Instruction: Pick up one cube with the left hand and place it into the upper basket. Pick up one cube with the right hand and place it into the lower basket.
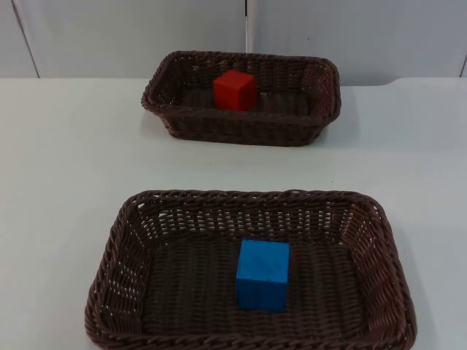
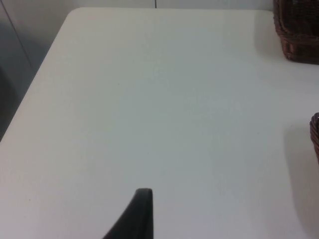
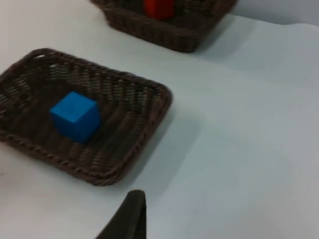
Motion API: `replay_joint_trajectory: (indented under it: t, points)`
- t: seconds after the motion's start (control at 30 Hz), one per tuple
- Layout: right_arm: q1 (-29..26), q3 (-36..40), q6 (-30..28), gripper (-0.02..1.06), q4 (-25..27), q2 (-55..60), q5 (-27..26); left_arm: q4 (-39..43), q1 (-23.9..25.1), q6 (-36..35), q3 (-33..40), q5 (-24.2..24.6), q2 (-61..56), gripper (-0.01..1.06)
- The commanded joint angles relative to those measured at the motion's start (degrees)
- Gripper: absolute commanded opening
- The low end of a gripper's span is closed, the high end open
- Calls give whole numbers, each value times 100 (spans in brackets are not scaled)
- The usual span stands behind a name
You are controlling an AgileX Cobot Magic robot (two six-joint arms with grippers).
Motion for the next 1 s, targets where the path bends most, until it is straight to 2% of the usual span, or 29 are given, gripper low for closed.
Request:
replay_joint_trajectory:
  t: [0.0,0.4,0.97]
  points:
    - [-239,8,-13,105,36,-13,-52,12,15,9,18,7,-11,105]
    - [-1634,8,-13,105,36,-13,-52,12,15,9,18,7,-11,105]
    - [-2575,8,-13,105,36,-13,-52,12,15,9,18,7,-11,105]
